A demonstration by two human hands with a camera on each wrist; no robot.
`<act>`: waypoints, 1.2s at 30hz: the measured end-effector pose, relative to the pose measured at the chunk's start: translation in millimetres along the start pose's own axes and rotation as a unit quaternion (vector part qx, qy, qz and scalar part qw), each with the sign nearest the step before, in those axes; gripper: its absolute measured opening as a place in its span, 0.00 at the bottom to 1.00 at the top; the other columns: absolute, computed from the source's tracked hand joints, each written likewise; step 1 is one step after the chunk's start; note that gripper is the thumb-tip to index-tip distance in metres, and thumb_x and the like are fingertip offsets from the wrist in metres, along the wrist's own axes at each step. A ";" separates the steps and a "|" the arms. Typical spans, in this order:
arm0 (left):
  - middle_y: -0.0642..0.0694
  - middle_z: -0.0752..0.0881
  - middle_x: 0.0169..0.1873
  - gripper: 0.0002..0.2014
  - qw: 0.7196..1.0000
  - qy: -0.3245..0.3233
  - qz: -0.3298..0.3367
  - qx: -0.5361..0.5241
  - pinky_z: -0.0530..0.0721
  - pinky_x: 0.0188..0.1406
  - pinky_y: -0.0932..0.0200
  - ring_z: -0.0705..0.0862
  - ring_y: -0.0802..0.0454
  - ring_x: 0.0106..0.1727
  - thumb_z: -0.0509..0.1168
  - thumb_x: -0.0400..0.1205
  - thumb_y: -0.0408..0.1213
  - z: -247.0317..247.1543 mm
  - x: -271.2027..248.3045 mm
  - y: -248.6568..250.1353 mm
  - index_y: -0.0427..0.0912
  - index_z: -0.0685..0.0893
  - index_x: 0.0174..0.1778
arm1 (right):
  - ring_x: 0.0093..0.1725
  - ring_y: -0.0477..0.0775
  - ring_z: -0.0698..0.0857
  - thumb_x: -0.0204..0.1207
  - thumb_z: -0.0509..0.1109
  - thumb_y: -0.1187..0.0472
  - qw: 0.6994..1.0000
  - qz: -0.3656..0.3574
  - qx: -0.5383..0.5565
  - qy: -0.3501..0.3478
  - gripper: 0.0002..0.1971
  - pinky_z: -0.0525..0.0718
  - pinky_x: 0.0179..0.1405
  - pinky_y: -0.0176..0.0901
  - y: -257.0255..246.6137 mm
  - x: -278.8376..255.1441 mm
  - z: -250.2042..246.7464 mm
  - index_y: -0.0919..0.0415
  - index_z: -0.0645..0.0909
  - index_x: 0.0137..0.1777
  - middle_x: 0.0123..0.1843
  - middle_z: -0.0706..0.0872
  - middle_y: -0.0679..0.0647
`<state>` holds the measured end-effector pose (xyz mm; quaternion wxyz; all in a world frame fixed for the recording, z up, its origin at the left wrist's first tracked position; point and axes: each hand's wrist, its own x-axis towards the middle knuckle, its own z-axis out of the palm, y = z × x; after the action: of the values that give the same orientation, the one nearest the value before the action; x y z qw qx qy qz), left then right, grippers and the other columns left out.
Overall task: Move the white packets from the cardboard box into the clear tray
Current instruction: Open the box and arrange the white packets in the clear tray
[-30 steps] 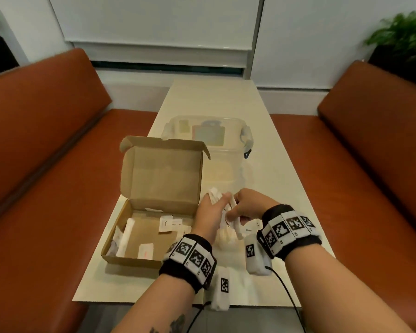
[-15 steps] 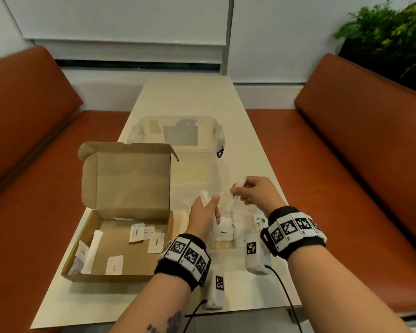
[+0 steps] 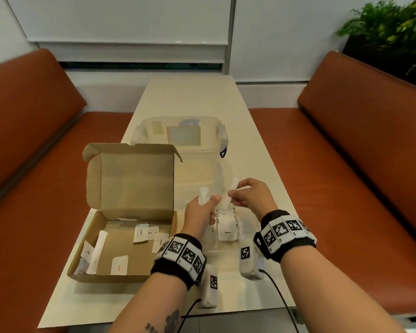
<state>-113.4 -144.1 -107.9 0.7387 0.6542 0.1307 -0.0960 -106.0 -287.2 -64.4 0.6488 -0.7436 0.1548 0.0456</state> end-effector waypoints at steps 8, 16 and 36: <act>0.46 0.74 0.27 0.03 0.978 0.037 -0.069 -0.192 0.72 0.21 0.64 0.72 0.55 0.23 0.62 0.83 0.34 -17.8 8.7 13.2 0.38 0.76 0.45 | 0.22 0.49 0.81 0.69 0.76 0.70 0.977 0.003 -0.212 -0.016 0.09 0.84 0.30 0.38 20.8 -2.0 32.2 0.63 0.78 0.34 0.27 0.84 0.58; 0.45 0.73 0.28 0.06 0.971 0.024 -0.079 -0.226 0.69 0.23 0.63 0.70 0.54 0.23 0.58 0.83 0.33 -26.6 3.2 14.0 0.38 0.77 0.42 | 0.32 0.61 0.86 0.69 0.69 0.75 0.942 -0.042 -0.331 -0.031 0.10 0.85 0.35 0.47 34.7 -4.1 63.5 0.63 0.72 0.40 0.36 0.83 0.62; 0.41 0.77 0.33 0.07 0.974 0.024 -0.067 -0.216 0.72 0.29 0.60 0.73 0.52 0.28 0.56 0.85 0.30 -25.5 5.5 10.1 0.34 0.77 0.56 | 0.57 0.58 0.82 0.66 0.80 0.60 0.830 -0.066 -0.543 -0.113 0.28 0.79 0.57 0.45 39.5 -1.3 64.8 0.55 0.79 0.68 0.63 0.74 0.57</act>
<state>-106.7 -117.3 -102.9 0.8512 0.4708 0.2100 -0.0988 -110.0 -227.9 -111.6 0.1554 -0.9742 -0.0185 0.1628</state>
